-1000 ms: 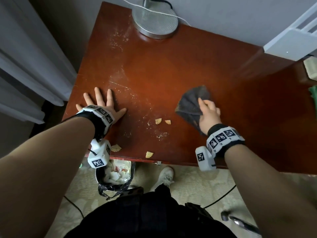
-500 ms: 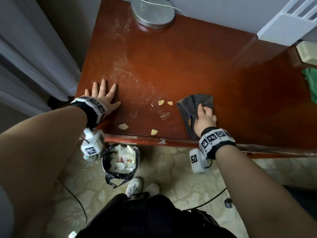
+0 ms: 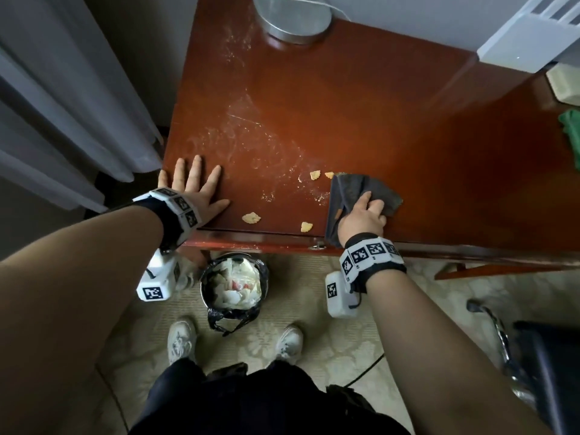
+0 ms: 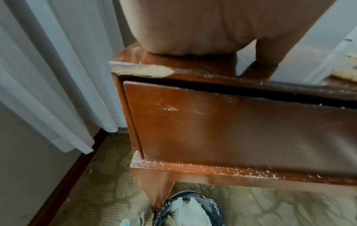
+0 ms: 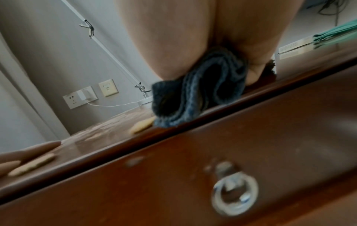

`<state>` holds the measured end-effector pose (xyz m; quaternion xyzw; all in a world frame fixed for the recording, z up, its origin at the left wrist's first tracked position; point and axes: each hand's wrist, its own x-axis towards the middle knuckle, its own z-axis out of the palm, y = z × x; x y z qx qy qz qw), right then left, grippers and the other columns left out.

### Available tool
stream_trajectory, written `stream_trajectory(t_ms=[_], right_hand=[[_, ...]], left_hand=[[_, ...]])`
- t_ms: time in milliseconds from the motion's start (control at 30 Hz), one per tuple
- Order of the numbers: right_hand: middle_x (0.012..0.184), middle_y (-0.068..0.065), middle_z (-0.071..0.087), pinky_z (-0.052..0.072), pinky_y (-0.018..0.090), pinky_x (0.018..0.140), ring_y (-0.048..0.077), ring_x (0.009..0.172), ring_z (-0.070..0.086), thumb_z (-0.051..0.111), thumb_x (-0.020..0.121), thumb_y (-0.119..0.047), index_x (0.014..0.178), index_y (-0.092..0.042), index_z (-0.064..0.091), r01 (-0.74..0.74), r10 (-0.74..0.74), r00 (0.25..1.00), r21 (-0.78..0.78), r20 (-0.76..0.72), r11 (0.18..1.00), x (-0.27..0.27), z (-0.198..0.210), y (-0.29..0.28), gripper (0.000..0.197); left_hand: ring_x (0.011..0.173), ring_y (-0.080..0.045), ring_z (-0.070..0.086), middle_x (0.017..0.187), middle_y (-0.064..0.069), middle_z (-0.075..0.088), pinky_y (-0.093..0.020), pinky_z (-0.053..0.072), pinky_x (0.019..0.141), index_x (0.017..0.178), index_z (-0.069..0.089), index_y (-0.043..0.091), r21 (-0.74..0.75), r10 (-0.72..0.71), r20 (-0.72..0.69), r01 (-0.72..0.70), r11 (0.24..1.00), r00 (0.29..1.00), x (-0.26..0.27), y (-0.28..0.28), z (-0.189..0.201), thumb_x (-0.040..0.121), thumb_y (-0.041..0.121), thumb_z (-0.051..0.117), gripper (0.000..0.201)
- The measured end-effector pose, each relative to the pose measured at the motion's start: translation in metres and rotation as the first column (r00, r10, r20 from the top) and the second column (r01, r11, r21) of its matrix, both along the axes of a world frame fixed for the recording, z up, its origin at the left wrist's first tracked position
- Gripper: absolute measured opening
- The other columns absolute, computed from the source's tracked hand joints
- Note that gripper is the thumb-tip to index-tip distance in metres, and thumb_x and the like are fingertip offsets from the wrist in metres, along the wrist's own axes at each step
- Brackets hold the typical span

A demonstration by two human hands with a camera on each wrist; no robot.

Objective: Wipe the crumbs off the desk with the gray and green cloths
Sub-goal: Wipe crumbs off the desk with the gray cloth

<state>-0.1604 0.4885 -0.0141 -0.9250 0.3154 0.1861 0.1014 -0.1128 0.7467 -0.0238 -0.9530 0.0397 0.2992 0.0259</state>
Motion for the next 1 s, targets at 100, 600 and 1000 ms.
stream_trajectory(t_ms=[100,600,1000], right_hand=[[0.152,0.011,0.008,0.036,0.036,0.105,0.034,0.131,0.027,0.038,0.097,-0.017,0.150,-0.010,-0.004,0.080,-0.081,0.997,0.032,0.005,0.996,0.005,0.003,0.037,0.068],[0.147,0.009,0.014,0.037,0.033,0.100,0.031,0.128,0.032,0.039,0.096,-0.011,0.151,-0.014,0.006,0.080,-0.125,0.981,0.276,0.148,0.958,0.021,0.009,0.100,0.064],[0.154,0.000,0.013,0.030,0.039,0.110,0.033,0.130,0.031,0.042,0.095,-0.010,0.150,-0.020,0.014,-0.067,0.057,0.991,0.087,0.120,0.994,0.088,0.006,0.006,0.063]], left_hand=[[0.143,-0.031,-0.016,0.154,-0.002,-0.025,-0.052,-0.003,0.115,0.145,-0.017,0.035,-0.007,-0.064,-0.007,0.064,0.998,0.998,0.004,0.005,-0.001,0.090,0.065,0.018,0.072],[0.142,-0.036,-0.014,0.154,-0.003,-0.024,-0.056,0.000,0.113,0.146,-0.017,0.033,-0.005,-0.118,-0.006,0.118,0.993,0.993,0.005,0.008,-0.003,0.089,0.067,0.017,0.075],[0.142,-0.033,-0.019,0.153,-0.001,-0.027,-0.055,-0.004,0.115,0.145,-0.018,0.034,-0.019,-0.089,0.008,0.089,0.996,0.996,0.002,0.006,-0.005,0.090,0.064,0.022,0.074]])
